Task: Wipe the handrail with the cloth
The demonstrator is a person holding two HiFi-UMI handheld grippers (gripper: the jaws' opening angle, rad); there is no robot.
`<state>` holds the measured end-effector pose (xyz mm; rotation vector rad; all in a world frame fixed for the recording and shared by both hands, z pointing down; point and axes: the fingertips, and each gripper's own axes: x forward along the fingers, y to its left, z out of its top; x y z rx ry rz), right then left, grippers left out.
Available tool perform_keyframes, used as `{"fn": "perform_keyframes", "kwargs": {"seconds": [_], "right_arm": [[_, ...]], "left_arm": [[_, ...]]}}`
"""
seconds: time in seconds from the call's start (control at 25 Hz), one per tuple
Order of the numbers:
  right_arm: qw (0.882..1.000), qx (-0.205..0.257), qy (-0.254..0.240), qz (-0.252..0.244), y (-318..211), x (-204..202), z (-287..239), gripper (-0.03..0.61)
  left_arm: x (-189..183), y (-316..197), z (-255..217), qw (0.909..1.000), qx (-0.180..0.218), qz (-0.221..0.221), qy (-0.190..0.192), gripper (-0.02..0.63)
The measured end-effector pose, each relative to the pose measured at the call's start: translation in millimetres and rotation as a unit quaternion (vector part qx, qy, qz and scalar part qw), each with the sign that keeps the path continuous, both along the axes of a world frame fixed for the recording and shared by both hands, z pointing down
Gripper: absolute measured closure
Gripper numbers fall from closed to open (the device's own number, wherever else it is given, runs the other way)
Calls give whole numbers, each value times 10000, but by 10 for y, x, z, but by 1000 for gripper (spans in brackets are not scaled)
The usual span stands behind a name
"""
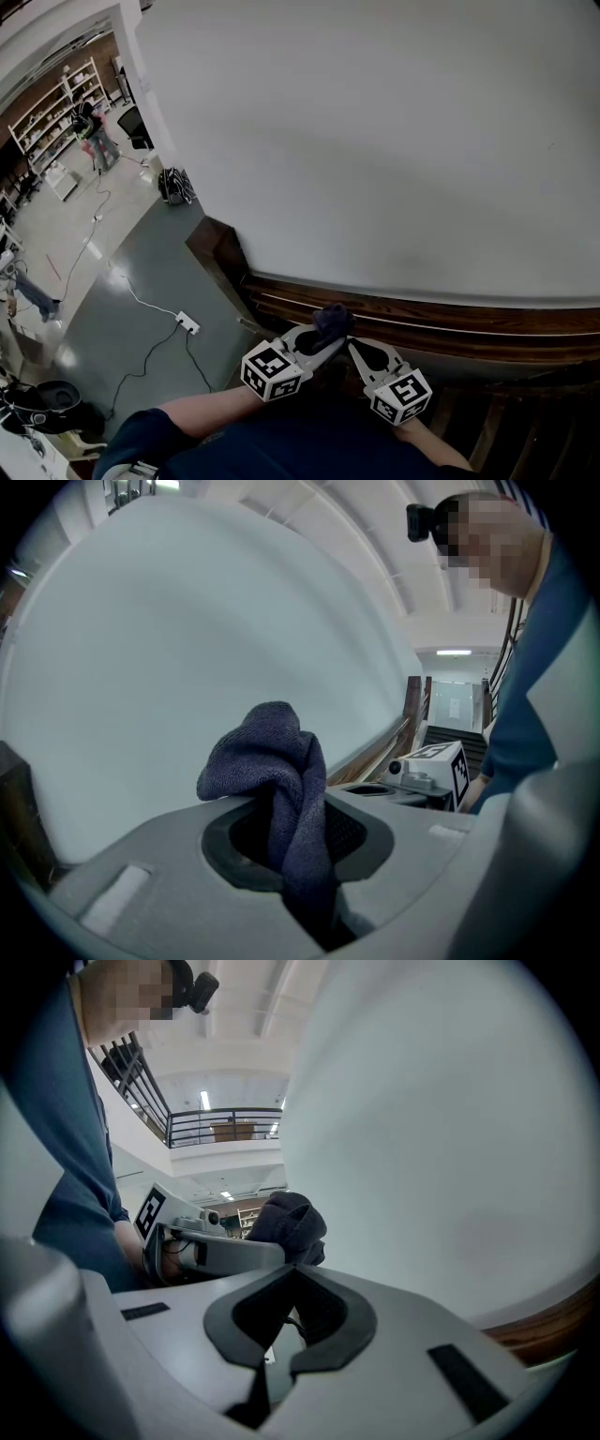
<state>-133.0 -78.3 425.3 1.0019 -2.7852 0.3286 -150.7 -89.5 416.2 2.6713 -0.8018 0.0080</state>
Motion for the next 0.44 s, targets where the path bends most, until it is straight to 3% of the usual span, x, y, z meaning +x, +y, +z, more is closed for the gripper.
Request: {"fn": "perform_keyframes", "kwargs": {"seconds": [0.44], "right_arm": [[10000, -3, 23, -33, -73, -150, 6, 571]], "left_arm": [[-128, -57, -13, 10000, 46, -2, 35, 535]]}}
